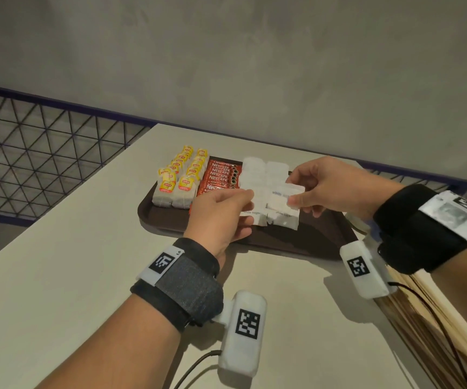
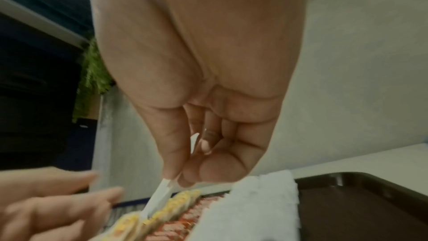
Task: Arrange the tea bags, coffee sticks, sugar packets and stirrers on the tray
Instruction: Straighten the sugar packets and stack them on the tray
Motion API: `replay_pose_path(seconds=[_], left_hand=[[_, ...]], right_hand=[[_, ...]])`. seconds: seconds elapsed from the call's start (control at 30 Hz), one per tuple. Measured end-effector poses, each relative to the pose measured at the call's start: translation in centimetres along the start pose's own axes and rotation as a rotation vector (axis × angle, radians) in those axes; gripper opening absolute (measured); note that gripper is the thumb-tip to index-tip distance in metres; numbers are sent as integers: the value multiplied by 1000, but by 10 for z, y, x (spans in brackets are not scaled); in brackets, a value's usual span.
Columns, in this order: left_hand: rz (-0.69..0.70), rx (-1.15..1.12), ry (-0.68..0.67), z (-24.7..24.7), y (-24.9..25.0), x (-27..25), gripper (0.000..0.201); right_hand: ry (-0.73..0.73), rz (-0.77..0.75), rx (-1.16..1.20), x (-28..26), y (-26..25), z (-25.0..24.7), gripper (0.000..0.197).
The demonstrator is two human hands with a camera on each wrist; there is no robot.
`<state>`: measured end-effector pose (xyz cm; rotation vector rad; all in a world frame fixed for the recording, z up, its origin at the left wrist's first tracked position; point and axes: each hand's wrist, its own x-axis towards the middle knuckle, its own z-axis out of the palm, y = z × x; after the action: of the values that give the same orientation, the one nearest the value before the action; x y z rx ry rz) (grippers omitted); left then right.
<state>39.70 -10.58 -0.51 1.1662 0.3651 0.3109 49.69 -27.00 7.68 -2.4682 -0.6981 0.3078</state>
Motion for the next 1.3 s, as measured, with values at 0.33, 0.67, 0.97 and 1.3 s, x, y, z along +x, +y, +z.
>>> replay_pose_path(seconds=[0.33, 0.67, 0.97, 1.3], left_hand=[[-28, -30, 80, -4, 1, 7, 3], [-15, -43, 134, -4, 4, 7, 13], [-16, -50, 112, -3, 6, 4, 13], [-26, -55, 96, -2, 5, 5, 7]], right_hand=[[-131, 191, -263, 41, 44, 24, 25], [0, 194, -397, 38, 35, 23, 18], [-126, -17, -469, 26, 35, 38, 5], [-82, 8, -473, 36, 36, 46, 6]])
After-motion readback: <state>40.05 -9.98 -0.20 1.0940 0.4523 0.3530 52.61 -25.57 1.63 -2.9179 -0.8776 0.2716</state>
